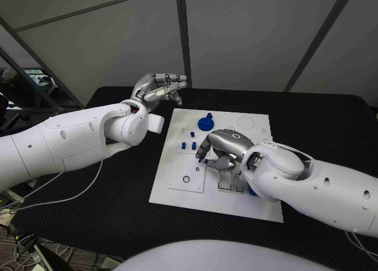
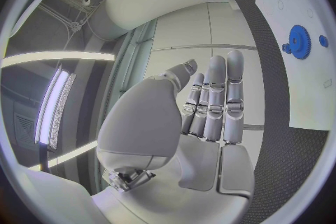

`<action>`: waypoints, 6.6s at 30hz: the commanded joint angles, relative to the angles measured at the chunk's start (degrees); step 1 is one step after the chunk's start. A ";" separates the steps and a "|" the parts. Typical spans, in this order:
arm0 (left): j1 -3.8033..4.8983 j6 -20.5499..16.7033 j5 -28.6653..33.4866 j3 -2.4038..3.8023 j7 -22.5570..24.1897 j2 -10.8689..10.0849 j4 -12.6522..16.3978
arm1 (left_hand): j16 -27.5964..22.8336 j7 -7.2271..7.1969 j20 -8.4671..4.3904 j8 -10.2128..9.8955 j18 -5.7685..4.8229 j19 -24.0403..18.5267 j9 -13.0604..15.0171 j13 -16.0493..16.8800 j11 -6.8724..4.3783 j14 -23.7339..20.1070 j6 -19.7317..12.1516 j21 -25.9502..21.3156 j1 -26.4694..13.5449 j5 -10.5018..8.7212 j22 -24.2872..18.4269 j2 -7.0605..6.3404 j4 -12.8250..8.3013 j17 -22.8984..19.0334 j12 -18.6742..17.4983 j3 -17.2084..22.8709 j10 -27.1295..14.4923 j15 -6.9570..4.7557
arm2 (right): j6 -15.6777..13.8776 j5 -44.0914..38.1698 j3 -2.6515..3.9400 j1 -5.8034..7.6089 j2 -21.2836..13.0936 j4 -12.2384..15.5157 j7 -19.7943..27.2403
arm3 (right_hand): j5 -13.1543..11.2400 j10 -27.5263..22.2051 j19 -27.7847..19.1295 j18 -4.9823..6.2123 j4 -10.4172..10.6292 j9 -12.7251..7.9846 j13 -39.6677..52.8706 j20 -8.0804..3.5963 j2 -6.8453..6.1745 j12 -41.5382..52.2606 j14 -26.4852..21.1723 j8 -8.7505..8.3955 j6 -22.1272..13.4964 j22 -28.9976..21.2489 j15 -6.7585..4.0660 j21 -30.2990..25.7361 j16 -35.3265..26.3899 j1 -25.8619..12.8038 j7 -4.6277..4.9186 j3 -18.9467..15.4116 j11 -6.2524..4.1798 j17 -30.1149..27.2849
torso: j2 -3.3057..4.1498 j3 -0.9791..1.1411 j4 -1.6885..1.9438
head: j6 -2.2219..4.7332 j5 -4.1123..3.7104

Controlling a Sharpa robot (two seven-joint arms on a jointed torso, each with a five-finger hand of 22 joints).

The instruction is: Assemble the parts on the task board

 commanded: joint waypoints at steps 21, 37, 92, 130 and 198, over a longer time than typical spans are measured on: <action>0.11 0.58 0.17 0.07 -0.15 0.21 -0.16 | 0.34 0.27 0.05 0.34 -0.64 -0.44 -0.06 -0.11 -0.08 -0.42 -0.01 -0.34 0.10 -0.32 -0.02 0.24 -0.27 -0.11 0.28 -0.06 -0.41 0.17 | 3.33 -1.25 -0.96 -0.38 1.25 -1.17 -0.93 | 0.13 0.70 0.11 -0.93 -0.17 -0.08 0.05 0.16 -0.02 0.32 1.81 -0.33 -0.05 6.87 0.17 0.23 0.32 -0.86 0.36 0.17 -0.38 -0.01 | 0.05 0.00 0.01 | -0.53 0.55; 0.11 0.71 0.17 0.07 -0.28 0.39 -0.21 | 0.41 0.29 0.07 0.33 -0.65 -0.51 -0.08 -0.14 -0.06 -0.51 -0.12 -0.34 0.08 -0.32 -0.01 0.26 -0.28 -0.16 0.32 -0.11 -0.52 0.20 | 4.04 -2.09 -0.97 -0.68 2.06 -1.64 -0.91 | 0.13 0.68 0.04 -0.90 -0.19 -0.09 0.07 0.18 -0.02 0.29 1.78 -0.35 -0.07 6.78 0.18 0.17 0.25 -0.93 0.37 0.17 -0.37 -0.13 | 0.02 0.00 0.03 | -0.87 0.70; 0.10 1.09 0.17 0.07 -0.84 0.90 -1.12 | 0.51 0.31 0.09 0.34 -0.64 -0.59 -0.09 -0.16 -0.04 -0.62 -0.21 -0.33 0.14 -0.30 0.01 0.37 -0.33 -0.23 0.40 -0.13 -0.63 0.22 | 1.94 -0.78 -1.07 -0.84 0.49 0.36 0.48 | 1.88 -7.43 -6.33 1.16 0.98 -0.68 -2.12 1.74 -2.96 0.12 -0.45 -0.94 -7.66 -1.12 1.72 -5.67 -5.83 -5.88 1.47 -1.99 1.47 -8.42 | -0.05 -0.04 0.03 | -0.95 0.45; 0.08 1.39 0.17 -0.05 -1.35 0.41 -1.38 | 0.62 0.31 0.09 0.39 -0.62 -0.65 -0.09 -0.20 -0.02 -0.73 -0.25 -0.30 0.27 -0.30 0.05 0.40 -0.46 -0.31 0.45 -0.16 -0.80 0.23 | 1.26 3.27 2.82 1.02 -11.48 4.57 -2.58 | 2.63 -10.76 -9.83 2.29 2.28 -0.88 -2.41 2.21 -4.98 1.22 -2.34 -1.26 -9.90 -6.02 2.32 -9.79 -10.61 -8.81 2.07 -6.79 2.05 -14.97 | -0.07 -0.14 -0.10 | 2.41 -3.74; -0.11 1.56 0.17 -0.08 -1.29 0.73 -2.08 | 0.75 0.32 0.11 0.48 -0.62 -0.71 -0.07 -0.21 -0.01 -0.81 -0.24 -0.25 0.33 -0.30 0.10 0.42 -0.57 -0.39 0.59 -0.23 -0.88 0.23 | -3.80 1.26 3.70 2.00 -13.79 5.79 -4.31 | 0.06 -2.03 -1.07 -0.42 4.08 0.38 -1.62 -0.12 1.88 6.16 1.26 1.17 -0.76 4.99 -0.27 -1.56 -1.40 -0.81 -0.40 -5.63 -0.98 -5.69 | -0.19 -0.04 -0.06 | 1.80 -4.26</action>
